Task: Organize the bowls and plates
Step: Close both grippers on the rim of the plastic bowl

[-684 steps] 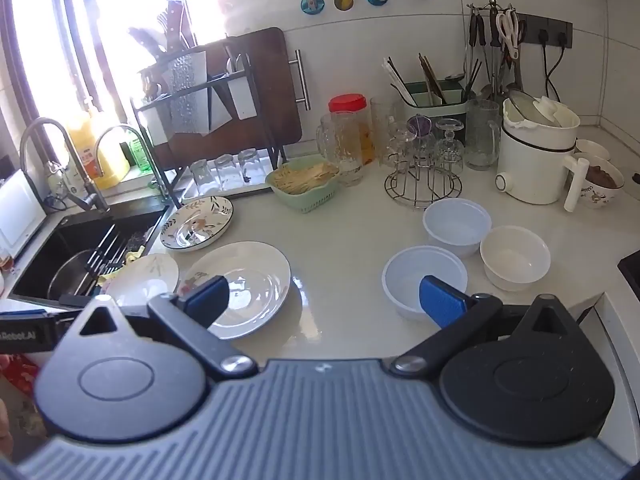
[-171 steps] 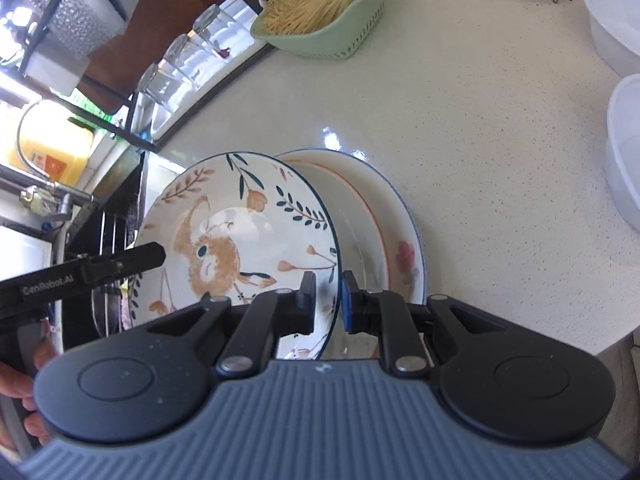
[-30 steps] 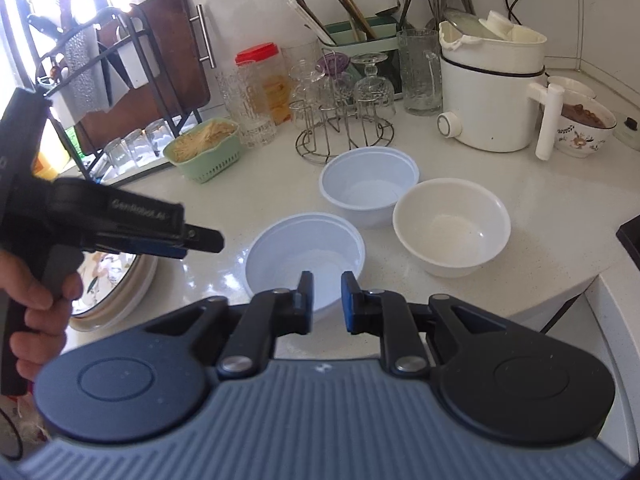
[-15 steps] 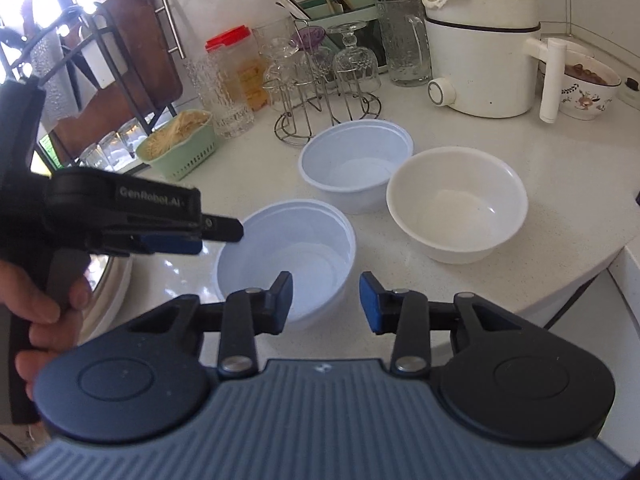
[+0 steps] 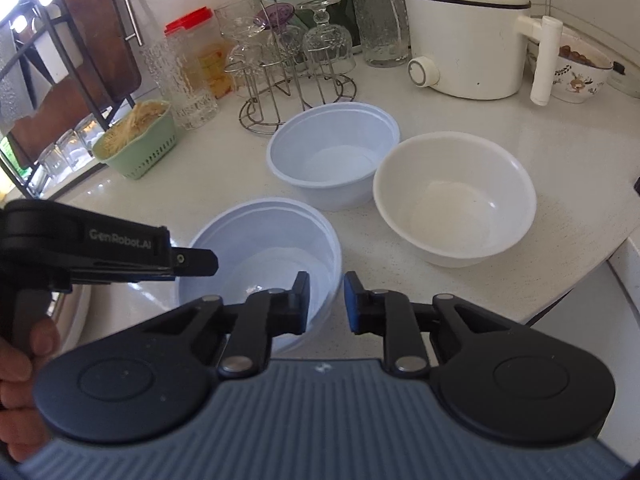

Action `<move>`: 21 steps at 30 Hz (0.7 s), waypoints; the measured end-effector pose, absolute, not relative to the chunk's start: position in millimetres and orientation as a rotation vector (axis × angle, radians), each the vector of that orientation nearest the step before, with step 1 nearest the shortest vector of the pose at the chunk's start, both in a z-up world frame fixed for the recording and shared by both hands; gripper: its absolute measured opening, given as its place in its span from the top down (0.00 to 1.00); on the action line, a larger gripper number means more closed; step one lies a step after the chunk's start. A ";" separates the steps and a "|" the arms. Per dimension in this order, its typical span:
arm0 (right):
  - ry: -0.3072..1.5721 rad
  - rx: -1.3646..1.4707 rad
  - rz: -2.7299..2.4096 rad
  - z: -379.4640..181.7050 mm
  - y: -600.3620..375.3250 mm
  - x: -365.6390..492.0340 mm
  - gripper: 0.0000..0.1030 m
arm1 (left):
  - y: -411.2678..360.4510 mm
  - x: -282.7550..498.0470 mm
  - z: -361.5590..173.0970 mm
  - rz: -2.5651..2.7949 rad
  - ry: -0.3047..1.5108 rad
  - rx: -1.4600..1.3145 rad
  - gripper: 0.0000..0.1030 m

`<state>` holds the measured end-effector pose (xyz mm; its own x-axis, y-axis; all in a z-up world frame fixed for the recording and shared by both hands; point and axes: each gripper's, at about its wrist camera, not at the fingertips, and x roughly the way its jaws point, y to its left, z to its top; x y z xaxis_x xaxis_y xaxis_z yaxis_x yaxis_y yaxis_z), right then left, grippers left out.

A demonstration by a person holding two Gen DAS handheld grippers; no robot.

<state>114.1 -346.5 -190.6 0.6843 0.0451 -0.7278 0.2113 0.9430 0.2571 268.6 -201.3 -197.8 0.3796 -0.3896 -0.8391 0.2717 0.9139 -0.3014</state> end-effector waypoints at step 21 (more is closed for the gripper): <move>0.788 0.361 -0.035 -179.4 -292.9 149.4 0.79 | -144.1 292.2 -168.8 -0.402 1.098 -0.036 0.79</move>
